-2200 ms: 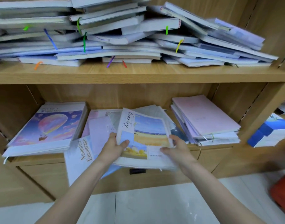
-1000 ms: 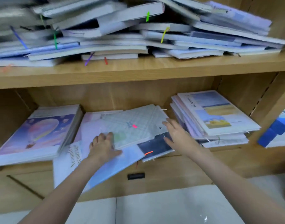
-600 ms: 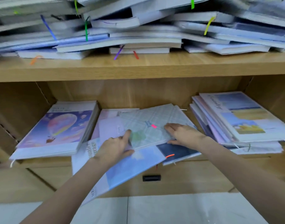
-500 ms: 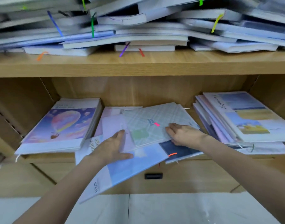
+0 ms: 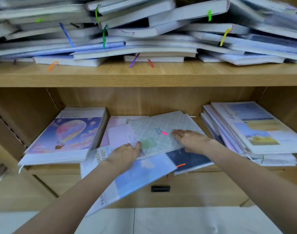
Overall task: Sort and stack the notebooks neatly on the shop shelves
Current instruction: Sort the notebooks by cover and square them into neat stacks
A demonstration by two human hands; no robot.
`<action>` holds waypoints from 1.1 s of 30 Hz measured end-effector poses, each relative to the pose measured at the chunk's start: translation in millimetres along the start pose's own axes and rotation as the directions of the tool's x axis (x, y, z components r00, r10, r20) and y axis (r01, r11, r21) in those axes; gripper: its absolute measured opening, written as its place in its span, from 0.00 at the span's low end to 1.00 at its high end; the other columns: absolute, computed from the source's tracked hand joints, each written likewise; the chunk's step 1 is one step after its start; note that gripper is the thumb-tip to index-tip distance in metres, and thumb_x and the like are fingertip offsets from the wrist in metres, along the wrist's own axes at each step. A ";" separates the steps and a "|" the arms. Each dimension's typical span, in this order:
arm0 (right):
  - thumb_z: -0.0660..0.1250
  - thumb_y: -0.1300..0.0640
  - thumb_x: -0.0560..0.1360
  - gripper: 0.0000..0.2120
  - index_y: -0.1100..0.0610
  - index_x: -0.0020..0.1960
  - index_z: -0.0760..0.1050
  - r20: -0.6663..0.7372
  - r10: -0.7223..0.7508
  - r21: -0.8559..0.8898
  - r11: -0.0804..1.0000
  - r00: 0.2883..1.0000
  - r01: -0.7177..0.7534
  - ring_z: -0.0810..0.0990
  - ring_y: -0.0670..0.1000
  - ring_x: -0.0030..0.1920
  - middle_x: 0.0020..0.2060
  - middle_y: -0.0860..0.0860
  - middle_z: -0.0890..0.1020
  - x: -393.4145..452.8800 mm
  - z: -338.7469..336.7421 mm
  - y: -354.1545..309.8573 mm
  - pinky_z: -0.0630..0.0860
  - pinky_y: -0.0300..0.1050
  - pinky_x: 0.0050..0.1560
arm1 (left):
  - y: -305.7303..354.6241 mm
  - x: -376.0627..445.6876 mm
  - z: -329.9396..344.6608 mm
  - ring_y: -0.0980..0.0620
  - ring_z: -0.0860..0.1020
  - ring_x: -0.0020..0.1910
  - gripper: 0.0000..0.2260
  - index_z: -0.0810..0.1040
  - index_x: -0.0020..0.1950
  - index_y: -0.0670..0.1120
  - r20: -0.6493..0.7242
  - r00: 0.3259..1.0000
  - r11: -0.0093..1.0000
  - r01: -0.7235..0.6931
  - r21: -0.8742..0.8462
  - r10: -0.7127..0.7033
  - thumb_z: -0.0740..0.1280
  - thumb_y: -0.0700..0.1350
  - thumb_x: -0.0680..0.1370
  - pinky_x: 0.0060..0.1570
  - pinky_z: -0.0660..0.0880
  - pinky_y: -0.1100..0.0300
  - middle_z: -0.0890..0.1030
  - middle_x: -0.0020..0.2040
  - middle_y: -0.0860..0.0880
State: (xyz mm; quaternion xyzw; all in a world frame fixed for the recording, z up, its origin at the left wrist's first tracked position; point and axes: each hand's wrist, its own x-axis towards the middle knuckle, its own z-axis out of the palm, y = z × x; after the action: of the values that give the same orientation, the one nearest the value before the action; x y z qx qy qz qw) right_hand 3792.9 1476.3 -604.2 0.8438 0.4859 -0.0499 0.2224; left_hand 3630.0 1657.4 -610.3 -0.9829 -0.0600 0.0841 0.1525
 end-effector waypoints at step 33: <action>0.60 0.61 0.78 0.12 0.59 0.60 0.74 -0.384 0.709 0.726 0.628 0.592 -0.280 0.78 0.63 0.49 0.48 0.62 0.81 -176.5 -77.9 1.3 0.70 0.50 0.39 | -28.7 -82.6 -84.0 0.37 0.77 0.46 0.08 0.67 0.59 0.41 -0.363 0.798 0.862 0.355 -0.362 -0.481 0.54 0.38 0.80 0.30 0.59 0.56 0.80 0.46 0.39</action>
State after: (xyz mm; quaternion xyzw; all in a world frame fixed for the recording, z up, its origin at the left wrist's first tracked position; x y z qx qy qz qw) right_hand 3691.4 1368.0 -481.0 0.9353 0.2162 0.1596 -0.2303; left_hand 3561.9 1648.3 -510.3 -0.9488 -0.2524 -0.1860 0.0385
